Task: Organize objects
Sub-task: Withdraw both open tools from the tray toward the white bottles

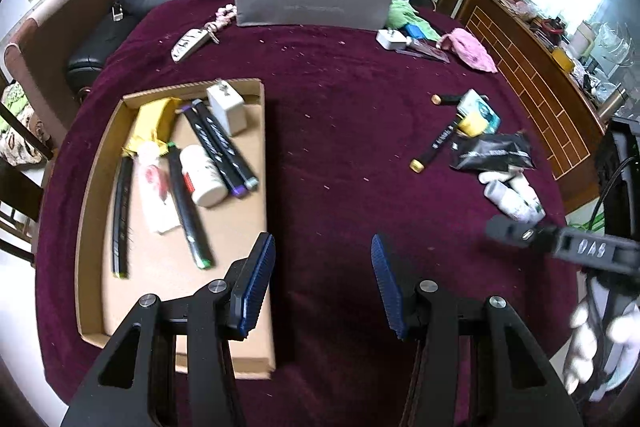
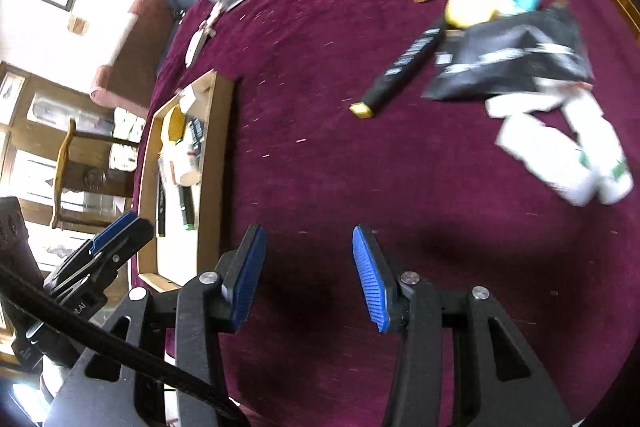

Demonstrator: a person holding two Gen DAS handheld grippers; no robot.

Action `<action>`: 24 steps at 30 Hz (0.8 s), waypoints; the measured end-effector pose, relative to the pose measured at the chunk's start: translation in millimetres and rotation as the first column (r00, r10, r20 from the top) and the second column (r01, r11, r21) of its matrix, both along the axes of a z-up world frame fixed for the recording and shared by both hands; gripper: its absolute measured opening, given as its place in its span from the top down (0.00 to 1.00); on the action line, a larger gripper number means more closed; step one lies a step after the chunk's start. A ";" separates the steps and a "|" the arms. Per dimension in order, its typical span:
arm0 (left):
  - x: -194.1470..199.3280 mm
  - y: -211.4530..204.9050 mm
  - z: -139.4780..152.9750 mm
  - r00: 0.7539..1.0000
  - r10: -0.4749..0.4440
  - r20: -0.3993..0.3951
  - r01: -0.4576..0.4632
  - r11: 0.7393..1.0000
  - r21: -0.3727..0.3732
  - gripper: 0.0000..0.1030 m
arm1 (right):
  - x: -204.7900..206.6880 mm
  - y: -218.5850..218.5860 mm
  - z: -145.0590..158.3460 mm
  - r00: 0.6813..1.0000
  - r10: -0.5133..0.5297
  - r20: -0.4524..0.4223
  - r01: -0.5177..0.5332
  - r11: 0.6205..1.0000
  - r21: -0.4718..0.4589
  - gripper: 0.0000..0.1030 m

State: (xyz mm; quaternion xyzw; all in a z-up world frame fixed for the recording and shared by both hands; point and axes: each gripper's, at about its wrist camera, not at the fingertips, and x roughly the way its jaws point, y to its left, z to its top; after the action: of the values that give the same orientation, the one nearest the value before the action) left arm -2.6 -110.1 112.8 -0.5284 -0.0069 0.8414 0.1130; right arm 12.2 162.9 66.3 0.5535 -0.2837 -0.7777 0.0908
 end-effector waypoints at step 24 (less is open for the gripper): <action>42.8 80.9 -46.6 0.985 -0.052 0.166 0.052 0.999 0.004 0.57 | 16.9 154.2 -13.8 0.974 -0.223 -0.034 0.219 0.972 -0.088 0.46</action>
State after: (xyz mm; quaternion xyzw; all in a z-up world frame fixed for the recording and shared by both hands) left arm 40.3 -29.2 66.2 -0.5965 -0.0021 0.7913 0.1338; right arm 29.1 317.0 52.5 0.4970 -0.3738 -0.7825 0.0328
